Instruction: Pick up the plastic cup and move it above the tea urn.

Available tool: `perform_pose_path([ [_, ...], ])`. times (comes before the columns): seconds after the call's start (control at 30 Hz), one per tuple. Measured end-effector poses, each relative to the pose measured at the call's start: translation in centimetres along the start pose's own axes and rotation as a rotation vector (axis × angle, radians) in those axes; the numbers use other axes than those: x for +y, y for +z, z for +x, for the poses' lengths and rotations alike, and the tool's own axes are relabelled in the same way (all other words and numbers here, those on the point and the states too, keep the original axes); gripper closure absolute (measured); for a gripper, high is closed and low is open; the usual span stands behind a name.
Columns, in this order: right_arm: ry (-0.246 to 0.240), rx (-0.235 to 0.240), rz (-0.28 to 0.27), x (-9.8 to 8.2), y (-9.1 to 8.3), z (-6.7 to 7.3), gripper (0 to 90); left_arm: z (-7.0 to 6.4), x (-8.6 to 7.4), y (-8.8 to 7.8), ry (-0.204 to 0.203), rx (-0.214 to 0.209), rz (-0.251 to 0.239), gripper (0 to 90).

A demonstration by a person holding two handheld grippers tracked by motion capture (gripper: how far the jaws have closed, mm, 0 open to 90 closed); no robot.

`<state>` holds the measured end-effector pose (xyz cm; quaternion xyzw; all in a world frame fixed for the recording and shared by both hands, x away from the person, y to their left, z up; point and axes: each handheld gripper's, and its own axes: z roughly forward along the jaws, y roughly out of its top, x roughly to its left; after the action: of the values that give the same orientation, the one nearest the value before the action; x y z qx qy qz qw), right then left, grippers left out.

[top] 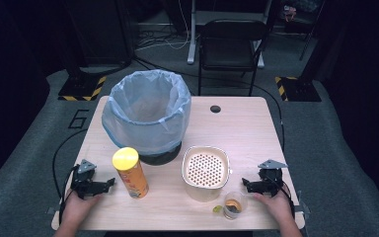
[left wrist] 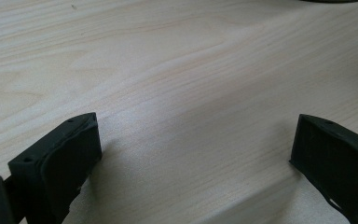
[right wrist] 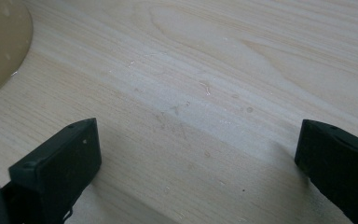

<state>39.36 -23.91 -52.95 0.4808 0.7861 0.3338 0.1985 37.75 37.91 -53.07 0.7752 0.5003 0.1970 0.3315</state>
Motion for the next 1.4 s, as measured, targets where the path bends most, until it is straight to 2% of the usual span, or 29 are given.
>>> perform_pose_path([
  [0.03, 0.000, 0.000, 0.000, 0.0, 0.0, 0.0, 0.0, -0.3, -0.1, 0.3, -0.013, 0.016, -0.026, 1.6],
  [0.1, 0.000, 0.000, 0.000, 0.0, 0.0, 0.0, 0.0, -0.1, 0.1, 0.1, 0.016, 0.006, 0.001, 0.0],
  [0.27, -0.020, 0.020, 0.006, 0.0, -0.1, 0.1, 0.0, -0.2, 0.0, 0.3, 0.013, 0.013, -0.023, 0.1],
  [0.6, -0.012, 0.019, 0.002, -0.1, -0.1, 0.1, 0.0, -0.2, 0.0, 0.3, 0.008, 0.019, -0.024, 0.5],
  [0.67, -0.024, 0.033, 0.003, -0.1, -0.2, 0.0, 0.0, -0.3, 0.0, 0.3, 0.006, 0.018, -0.022, 0.5],
  [0.77, -0.034, 0.029, 0.002, -0.2, -0.3, -0.1, 1.0, -0.3, 0.0, 0.3, 0.007, 0.020, -0.021, 0.5],
  [0.97, -0.036, 0.038, -0.012, -0.4, -0.6, -0.1, 6.4, -0.3, 0.1, 0.2, 0.007, 0.018, -0.008, 0.4],
  [1.03, -0.051, 0.047, -0.014, -0.4, -0.7, -0.2, 11.6, -0.2, 0.1, 0.2, 0.010, 0.018, -0.006, 0.5],
  [1.1, -0.038, 0.043, -0.031, -0.4, -0.8, -0.1, 16.3, -0.2, 0.1, 0.1, 0.010, 0.015, -0.002, 0.5],
  [1.13, -0.048, 0.052, -0.030, -0.4, -0.8, -0.1, 18.4, -0.2, 0.1, 0.1, 0.010, 0.015, -0.002, 0.4],
  [1.23, -0.088, 0.036, -0.025, -0.1, -1.2, 0.2, 25.3, -0.2, 0.1, 0.1, 0.011, 0.014, -0.002, 0.4],
  [1.27, -0.114, 0.036, -0.035, 0.0, -1.3, 0.3, 27.0, -0.2, 0.1, 0.1, 0.011, 0.014, -0.002, 0.5],
  [1.3, -0.114, 0.023, -0.038, 0.1, -1.5, 0.5, 28.7, -0.2, 0.1, 0.2, 0.011, 0.014, -0.002, 0.5],
  [1.4, -0.140, 0.027, -0.056, 0.5, -2.1, 0.8, 32.7, -0.2, 0.1, 0.1, 0.011, 0.014, -0.002, 0.4],
])
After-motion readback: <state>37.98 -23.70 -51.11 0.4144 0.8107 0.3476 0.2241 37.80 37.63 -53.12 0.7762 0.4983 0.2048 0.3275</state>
